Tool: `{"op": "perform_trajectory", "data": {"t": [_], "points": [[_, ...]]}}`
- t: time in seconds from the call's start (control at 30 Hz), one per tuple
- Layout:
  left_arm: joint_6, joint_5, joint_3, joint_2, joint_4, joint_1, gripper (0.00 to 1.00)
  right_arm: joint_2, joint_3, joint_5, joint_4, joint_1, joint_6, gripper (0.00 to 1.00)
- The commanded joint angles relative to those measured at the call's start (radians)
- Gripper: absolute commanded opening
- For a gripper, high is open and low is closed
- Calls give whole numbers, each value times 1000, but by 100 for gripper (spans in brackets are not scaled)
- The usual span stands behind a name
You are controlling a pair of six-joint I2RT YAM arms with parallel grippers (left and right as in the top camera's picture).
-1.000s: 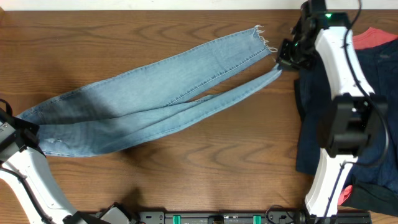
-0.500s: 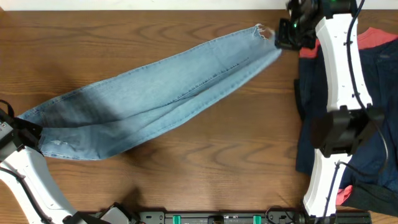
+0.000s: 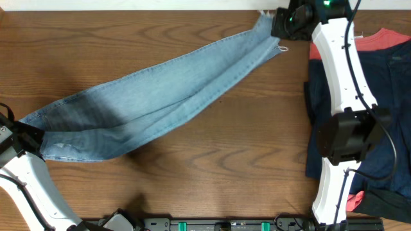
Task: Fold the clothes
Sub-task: 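Pull the hems up and right with the right gripper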
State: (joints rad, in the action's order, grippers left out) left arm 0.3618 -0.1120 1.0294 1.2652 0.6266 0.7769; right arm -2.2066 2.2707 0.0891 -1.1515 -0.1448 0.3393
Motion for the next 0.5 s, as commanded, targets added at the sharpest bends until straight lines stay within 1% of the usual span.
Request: {"op": "perform_trajectory", "data": {"t": [0.0, 0.13, 0.2, 0.27, 0.3, 0.4, 0.47], "points": [[-10, -32, 37, -20, 7, 3, 6, -4, -18, -84, -85, 11, 104, 1], [-14, -39, 37, -20, 13, 3, 6, -4, -13, -131, -288, 29, 110, 1], [-13, -39, 37, -20, 13, 3, 6, -4, -28, -129, -311, 35, 120, 1], [-13, -37, 37, -20, 13, 3, 6, -4, -48, -117, -248, 34, 101, 1], [-13, -36, 37, -20, 13, 3, 6, -4, -63, -103, -189, 31, 71, 1], [-13, 10, 37, -20, 13, 3, 6, -4, -121, -16, 11, 18, -16, 1], [-13, 42, 37, -20, 13, 3, 6, -4, -180, 26, 161, 5, -34, 1]]}}
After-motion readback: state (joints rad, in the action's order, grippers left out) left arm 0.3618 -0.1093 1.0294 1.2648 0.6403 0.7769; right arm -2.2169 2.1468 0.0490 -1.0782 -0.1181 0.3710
